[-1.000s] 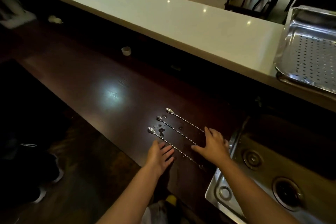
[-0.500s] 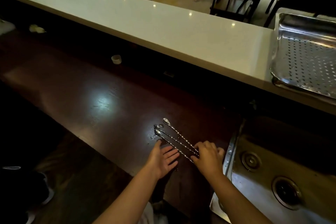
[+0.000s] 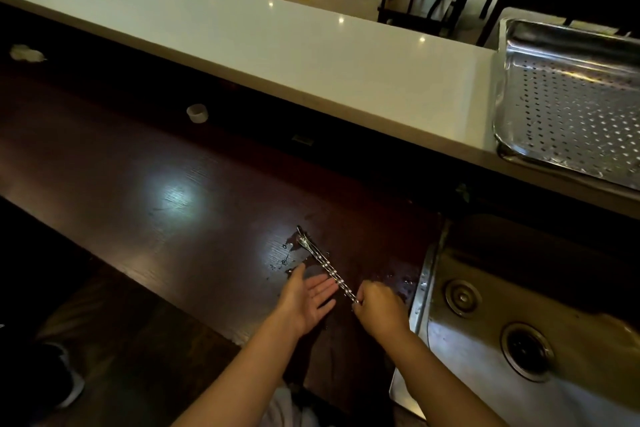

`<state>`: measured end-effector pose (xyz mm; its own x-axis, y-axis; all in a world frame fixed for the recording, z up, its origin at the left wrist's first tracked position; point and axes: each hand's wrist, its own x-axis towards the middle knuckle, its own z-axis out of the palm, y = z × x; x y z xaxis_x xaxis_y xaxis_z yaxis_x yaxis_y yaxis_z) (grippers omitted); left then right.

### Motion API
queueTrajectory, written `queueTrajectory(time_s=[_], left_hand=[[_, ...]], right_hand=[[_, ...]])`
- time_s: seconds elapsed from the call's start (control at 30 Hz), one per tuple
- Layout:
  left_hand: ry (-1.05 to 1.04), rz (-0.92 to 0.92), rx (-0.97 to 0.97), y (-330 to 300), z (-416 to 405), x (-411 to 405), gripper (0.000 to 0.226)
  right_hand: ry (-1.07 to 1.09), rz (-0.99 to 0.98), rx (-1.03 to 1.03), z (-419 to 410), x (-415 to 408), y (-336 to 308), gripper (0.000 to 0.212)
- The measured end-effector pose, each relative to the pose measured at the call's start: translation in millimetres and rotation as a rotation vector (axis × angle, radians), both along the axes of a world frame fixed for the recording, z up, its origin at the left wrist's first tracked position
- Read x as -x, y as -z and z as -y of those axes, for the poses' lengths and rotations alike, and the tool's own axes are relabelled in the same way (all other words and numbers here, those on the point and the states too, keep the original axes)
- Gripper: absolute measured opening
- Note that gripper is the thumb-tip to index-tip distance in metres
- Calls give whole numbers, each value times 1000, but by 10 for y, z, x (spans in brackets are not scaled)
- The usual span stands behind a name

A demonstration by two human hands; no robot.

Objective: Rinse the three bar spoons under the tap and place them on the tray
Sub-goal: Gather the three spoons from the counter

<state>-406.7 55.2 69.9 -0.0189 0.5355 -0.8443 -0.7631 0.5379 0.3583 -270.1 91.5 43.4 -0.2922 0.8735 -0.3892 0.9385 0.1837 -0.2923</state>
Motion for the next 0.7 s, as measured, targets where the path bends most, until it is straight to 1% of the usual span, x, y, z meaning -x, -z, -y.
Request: queueTrajectory(time_s=[0.17, 0.37, 0.47, 0.63, 0.7], left_hand=[[-19, 8, 4, 26, -18, -26, 61], [28, -27, 13, 22, -42, -83, 50], [56, -70, 0, 35, -51, -105, 40], [131, -211, 6, 56, -153, -206, 14], [179, -249, 9, 30, -207, -255, 17]], right_hand=[[3, 59, 16, 17, 83, -18, 25], [-20, 83, 52, 25, 99, -39, 33], [10, 56, 52, 35, 86, -45, 30], [110, -84, 131, 11, 28, -56, 20], [134, -124, 157, 32, 12, -72, 18]])
